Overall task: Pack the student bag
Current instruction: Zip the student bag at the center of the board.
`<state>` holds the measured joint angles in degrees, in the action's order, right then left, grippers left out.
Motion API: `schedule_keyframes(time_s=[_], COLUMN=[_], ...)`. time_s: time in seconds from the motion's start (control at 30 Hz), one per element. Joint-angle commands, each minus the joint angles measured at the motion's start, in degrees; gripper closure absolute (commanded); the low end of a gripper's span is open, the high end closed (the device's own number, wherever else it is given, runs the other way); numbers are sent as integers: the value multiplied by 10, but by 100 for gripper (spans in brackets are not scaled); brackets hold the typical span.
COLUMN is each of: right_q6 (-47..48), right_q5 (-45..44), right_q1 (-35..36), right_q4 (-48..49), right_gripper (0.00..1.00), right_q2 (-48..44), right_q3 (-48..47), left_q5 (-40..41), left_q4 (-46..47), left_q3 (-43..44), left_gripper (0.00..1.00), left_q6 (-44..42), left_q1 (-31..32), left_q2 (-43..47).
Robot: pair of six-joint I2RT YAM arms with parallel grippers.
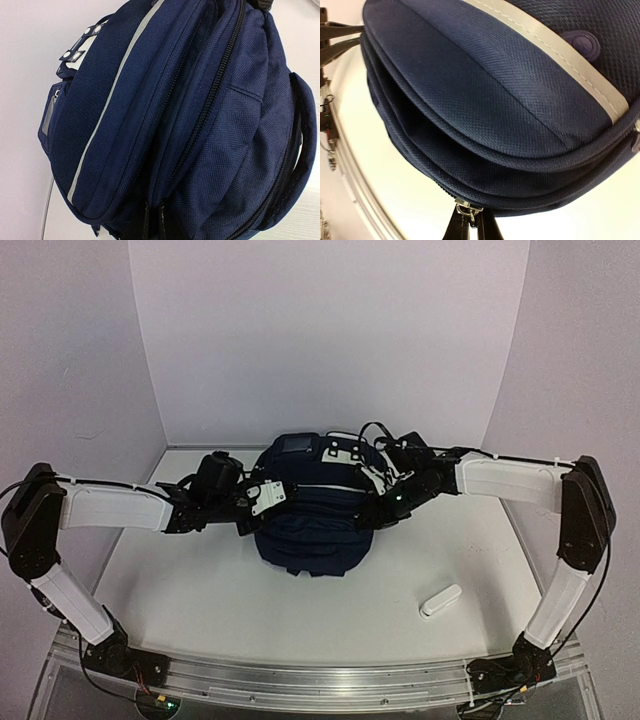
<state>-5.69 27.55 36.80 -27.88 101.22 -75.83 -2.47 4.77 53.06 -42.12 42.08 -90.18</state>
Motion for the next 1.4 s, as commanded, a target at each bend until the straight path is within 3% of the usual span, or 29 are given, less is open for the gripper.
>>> schedule_keyframes(time_s=[0.0,0.1,0.27,0.4,0.63,0.77,0.87,1.03,1.37], right_q6=[-8,-11,-13,-15,-14,-13,-5,5,58], right_q5=[33,45,57,64,74,73,57,43,-3], right_q1=[1,17,38,52,60,60,59,40,-34], right_q4=[-38,-38,-39,-38,-39,-39,-40,-46,-83], right_gripper=[100,100,100,100,100,100,100,100,100], right_q2=[25,42,55,60,60,56,48,34,28], right_q3=[-56,-80,-94,-96,-98,-96,-88,-67,-42], left_q5=[48,63,70,68,74,80,92,118,125], left_q4=[-28,-44,-77,-69,-19,-20,-25,-22,-27], left_q3=[0,8,31,55,102,132,136,104,39], left_gripper=[80,61,51,48,47,56,77,99,100], left_q6=[17,6,10,8,-8,-15,-13,-10,-3], left_q1=[-15,31,94,130,138,138,138,138,121], left_q2=[54,57,47,16,-61,-101,-109,-80,-6])
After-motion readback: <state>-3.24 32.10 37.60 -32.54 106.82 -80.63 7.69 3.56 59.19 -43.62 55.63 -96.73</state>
